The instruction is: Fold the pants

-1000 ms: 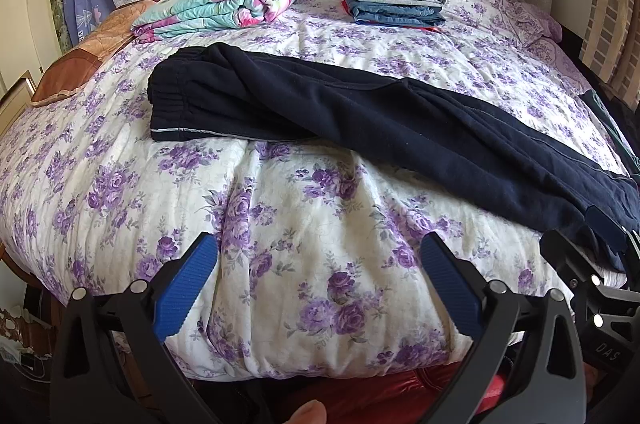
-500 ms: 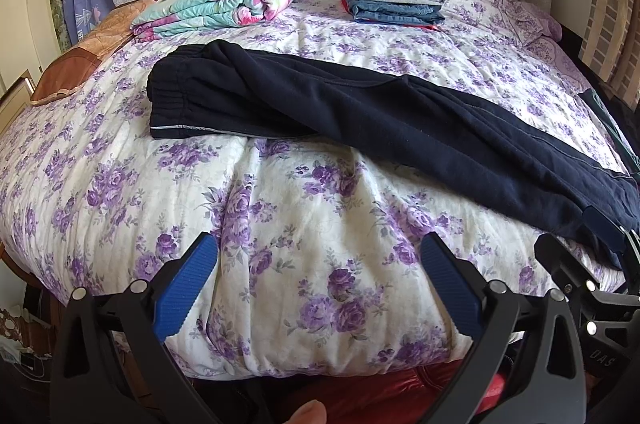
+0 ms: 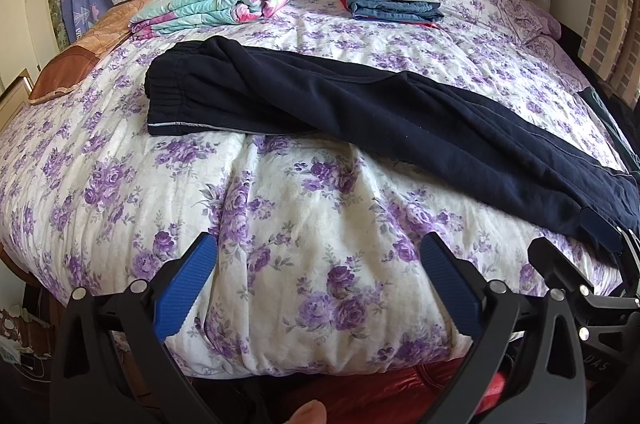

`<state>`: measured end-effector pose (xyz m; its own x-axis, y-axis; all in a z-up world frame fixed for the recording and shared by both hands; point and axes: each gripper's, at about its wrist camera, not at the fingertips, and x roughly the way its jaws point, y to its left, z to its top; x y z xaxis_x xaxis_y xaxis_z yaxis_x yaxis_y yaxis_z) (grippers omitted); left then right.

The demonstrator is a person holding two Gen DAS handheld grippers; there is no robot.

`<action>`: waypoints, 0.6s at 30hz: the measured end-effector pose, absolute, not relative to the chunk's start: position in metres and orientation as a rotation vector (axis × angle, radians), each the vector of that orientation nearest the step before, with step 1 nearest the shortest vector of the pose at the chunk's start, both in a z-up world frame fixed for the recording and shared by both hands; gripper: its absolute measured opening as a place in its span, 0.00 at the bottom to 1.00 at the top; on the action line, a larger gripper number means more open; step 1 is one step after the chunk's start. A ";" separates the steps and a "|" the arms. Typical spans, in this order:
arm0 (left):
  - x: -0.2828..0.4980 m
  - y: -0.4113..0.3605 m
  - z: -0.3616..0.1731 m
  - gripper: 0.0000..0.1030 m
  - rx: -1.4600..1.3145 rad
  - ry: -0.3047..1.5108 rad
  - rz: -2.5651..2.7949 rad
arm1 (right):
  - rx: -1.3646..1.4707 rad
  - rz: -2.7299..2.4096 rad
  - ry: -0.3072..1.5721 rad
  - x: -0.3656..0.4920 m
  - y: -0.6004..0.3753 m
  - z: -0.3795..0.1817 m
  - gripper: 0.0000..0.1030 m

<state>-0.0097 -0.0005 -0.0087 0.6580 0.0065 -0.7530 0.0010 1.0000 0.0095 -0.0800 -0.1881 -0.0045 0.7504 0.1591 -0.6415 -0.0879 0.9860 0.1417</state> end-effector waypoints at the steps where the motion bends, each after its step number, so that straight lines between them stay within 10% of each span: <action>1: -0.010 -0.001 -0.009 0.96 0.009 0.853 0.003 | 0.106 0.134 0.709 -0.080 -0.188 -0.005 0.97; 18: -0.008 0.005 -0.011 0.96 -0.011 0.871 -0.008 | 0.104 0.209 0.702 -0.078 -0.192 0.000 0.97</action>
<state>-0.0078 0.0048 -0.0115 0.6437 -0.0116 -0.7652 0.0027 0.9999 -0.0129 -0.0783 -0.1918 0.0001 0.7436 0.2252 -0.6296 -0.1555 0.9740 0.1648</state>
